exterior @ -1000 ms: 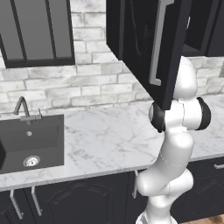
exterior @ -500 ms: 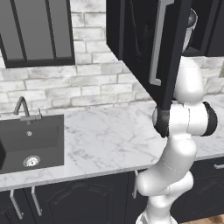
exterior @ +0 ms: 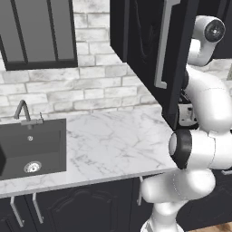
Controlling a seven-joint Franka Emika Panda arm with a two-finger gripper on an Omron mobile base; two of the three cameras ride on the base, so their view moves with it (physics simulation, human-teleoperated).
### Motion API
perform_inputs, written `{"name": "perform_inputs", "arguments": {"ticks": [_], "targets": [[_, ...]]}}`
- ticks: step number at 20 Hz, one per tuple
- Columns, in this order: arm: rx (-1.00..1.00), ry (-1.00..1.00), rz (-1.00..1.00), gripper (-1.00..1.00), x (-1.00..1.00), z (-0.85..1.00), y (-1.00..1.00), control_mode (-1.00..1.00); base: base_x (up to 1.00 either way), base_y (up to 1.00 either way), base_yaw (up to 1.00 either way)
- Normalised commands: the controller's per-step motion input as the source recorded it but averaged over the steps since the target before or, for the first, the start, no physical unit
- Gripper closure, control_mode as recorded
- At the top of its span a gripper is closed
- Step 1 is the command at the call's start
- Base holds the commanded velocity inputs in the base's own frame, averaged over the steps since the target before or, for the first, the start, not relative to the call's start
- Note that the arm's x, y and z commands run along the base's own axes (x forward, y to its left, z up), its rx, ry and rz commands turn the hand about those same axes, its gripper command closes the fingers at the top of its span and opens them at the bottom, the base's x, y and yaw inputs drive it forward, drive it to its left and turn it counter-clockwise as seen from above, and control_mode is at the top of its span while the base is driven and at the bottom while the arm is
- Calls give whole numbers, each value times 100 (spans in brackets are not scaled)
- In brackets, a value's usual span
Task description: Get the candle and the beer from the cabinet and move them to the dining counter.
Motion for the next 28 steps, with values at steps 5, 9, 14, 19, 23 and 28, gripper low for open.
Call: {"name": "perform_inputs", "arguments": {"ticks": [5,9,14,19,23,28], "targets": [[0,-9,0,100,-100,-1,0,-100,0,0,0],[-2,-3,0,100,-100,0,8,-100,0,0,0],[-4,0,0,100,-100,0,8,-100,0,0,0],[-1,9,0,100,-100,0,7,-100,0,0,0],[0,24,0,100,-86,0,6,-100,0,0,0],[0,17,0,100,-43,-4,30,-100,0,0,0]]}}
